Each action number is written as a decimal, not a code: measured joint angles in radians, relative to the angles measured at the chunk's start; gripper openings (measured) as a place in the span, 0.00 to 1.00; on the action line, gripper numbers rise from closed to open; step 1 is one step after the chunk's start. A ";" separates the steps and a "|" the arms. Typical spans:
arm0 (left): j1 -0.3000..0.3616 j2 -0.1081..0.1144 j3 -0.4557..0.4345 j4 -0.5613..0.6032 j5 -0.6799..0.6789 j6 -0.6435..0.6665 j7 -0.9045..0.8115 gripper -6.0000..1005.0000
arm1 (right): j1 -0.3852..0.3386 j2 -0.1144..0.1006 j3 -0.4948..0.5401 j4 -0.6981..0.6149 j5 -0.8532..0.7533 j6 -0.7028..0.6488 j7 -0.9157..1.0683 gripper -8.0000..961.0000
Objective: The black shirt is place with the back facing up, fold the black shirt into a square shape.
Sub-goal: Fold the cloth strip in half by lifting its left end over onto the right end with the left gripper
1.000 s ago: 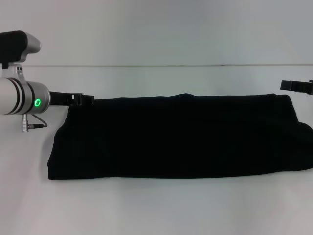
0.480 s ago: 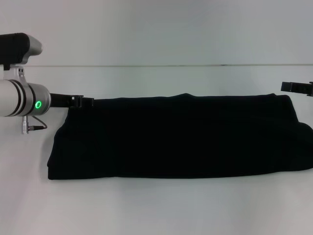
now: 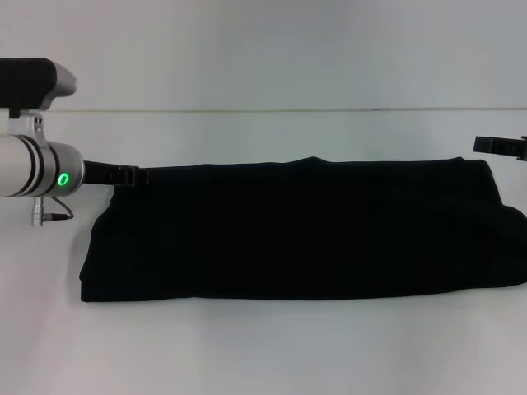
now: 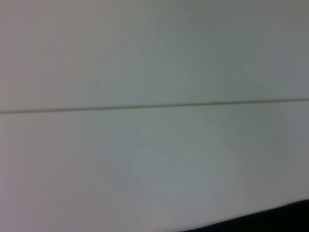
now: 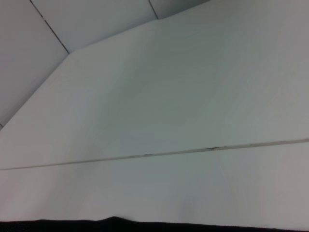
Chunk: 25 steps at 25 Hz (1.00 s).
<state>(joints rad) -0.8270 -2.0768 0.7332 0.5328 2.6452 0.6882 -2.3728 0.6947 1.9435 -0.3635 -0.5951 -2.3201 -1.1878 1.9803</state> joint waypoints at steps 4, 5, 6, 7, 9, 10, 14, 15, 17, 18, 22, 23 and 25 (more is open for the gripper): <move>0.001 -0.003 0.018 0.001 0.001 -0.003 0.011 0.55 | 0.000 0.000 0.000 0.000 0.000 0.001 0.000 0.66; 0.000 -0.004 0.018 0.001 0.001 -0.003 0.012 0.51 | 0.000 0.000 0.000 0.000 0.000 0.001 0.000 0.66; -0.001 -0.004 0.018 0.001 0.001 -0.003 0.013 0.47 | 0.000 0.000 0.000 0.000 0.000 0.001 0.000 0.66; -0.002 -0.004 0.018 0.001 0.001 -0.003 0.013 0.43 | 0.000 0.000 0.000 0.000 0.000 0.001 0.000 0.66; -0.004 -0.004 0.019 0.001 0.001 -0.004 0.013 0.39 | 0.000 0.000 0.000 0.000 0.001 0.001 0.000 0.66; -0.005 -0.004 0.019 0.002 0.001 -0.004 0.014 0.37 | 0.000 0.000 0.000 0.000 0.001 0.001 0.000 0.66; -0.007 -0.003 0.019 0.009 0.001 -0.005 0.014 0.28 | -0.001 0.000 0.000 0.000 0.003 0.001 0.000 0.65; -0.007 -0.003 0.019 0.012 0.001 -0.004 0.014 0.26 | -0.001 0.000 0.000 0.000 0.003 0.001 0.000 0.65; -0.008 -0.003 0.019 0.020 -0.001 -0.002 0.014 0.22 | -0.001 0.000 0.000 0.000 0.003 0.002 0.000 0.65; -0.008 -0.003 0.018 0.025 -0.002 0.000 0.014 0.20 | -0.001 0.000 0.000 0.000 0.004 0.002 0.000 0.65; -0.010 -0.004 0.018 0.038 -0.005 0.003 0.014 0.01 | -0.001 0.000 0.000 0.000 0.005 0.004 0.000 0.65; -0.011 -0.004 0.018 0.039 -0.006 0.002 0.014 0.01 | -0.001 0.000 0.000 0.000 0.005 0.004 0.000 0.65; -0.012 -0.003 0.018 0.040 -0.006 -0.003 0.013 0.01 | -0.001 0.000 0.000 0.000 0.006 0.004 0.000 0.65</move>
<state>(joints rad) -0.8385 -2.0798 0.7515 0.5731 2.6389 0.6857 -2.3593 0.6933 1.9435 -0.3635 -0.5953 -2.3145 -1.1836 1.9803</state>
